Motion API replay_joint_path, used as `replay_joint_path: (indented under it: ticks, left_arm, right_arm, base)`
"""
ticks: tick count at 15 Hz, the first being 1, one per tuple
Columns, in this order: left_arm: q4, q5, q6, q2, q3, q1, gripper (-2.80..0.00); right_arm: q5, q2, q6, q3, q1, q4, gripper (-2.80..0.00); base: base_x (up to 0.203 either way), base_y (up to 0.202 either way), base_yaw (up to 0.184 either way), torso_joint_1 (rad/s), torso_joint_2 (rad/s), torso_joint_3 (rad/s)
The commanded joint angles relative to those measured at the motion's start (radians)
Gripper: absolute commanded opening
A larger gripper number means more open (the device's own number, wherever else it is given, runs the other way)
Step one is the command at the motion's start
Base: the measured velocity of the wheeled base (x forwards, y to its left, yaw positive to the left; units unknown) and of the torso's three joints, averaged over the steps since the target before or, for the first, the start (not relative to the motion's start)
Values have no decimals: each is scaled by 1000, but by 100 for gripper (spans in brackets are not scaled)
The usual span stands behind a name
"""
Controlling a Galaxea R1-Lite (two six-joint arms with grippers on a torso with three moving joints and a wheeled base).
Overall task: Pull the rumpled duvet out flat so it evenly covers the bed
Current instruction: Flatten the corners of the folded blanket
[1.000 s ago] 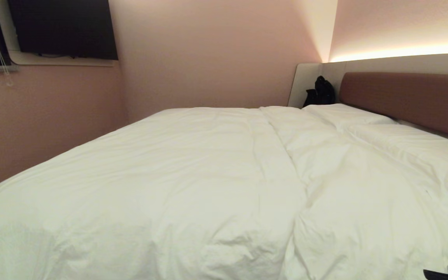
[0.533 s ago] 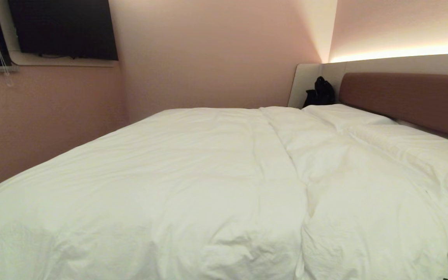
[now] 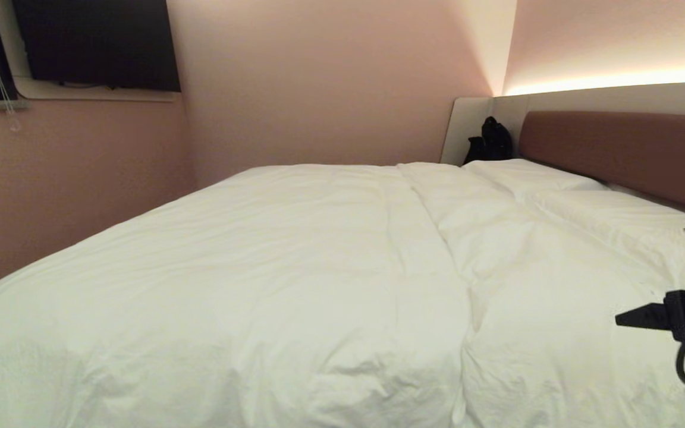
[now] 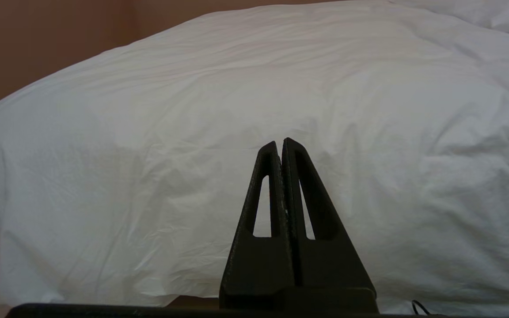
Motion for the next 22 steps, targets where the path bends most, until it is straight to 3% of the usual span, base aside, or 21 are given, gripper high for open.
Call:
replay_joint_path:
  ticks: [1,2,6,7,9,11,13,15,17,19,22]
  left_arm:
    - [0,0,0,1,0,0,-280]
    - [0,0,0,1,0,0,-280]
    - [0,0,0,1,0,0,-280]
    - [0,0,0,1,0,0,-280]
    - [0,0,0,1,0,0,-280]
    - [0,0,0,1,0,0,-280]
    - [0,0,0,1,0,0,-280]
    - [0,0,0,1,0,0,-280]
    - [0,0,0,1,0,0,-280]
    - [0,0,0,1,0,0,-280]
    - [0,0,0,1,0,0,-280]
  right_arm:
    - [199,186,78,-64,-169,7,-51]
    - [260,187,60,-72,-217,9,-280]
    - [310,192,-28,-72,-344,12,-280]
    - [338,207,-68,-67,-418,11,-280]
    - [431,245,-199,-46,-540,5,-280]
    - [533,277,-314,-33,-612,3,-280]
    - [605,339,-484,-38,-736,4,-280]
    - [631,374,-634,-34,-830,9,-280]
    - [630,381,-706,0,-879,8,-280]
    - [621,430,-860,27,-927,2,-280]
    - [618,451,-881,25,-958,4,-280]
  base:
    - [0,0,0,0,0,0]
    - [0,0,0,0,0,0]
    - [0,0,0,0,0,0]
    - [0,0,0,0,0,0]
    - [0,0,0,0,0,0]
    - [0,0,0,0,0,0]
    - [0,0,0,0,0,0]
    - [0,0,0,0,0,0]
    - [0,0,0,0,0,0]
    - [0,0,0,0,0,0]
    - [0,0,0,0,0,0]
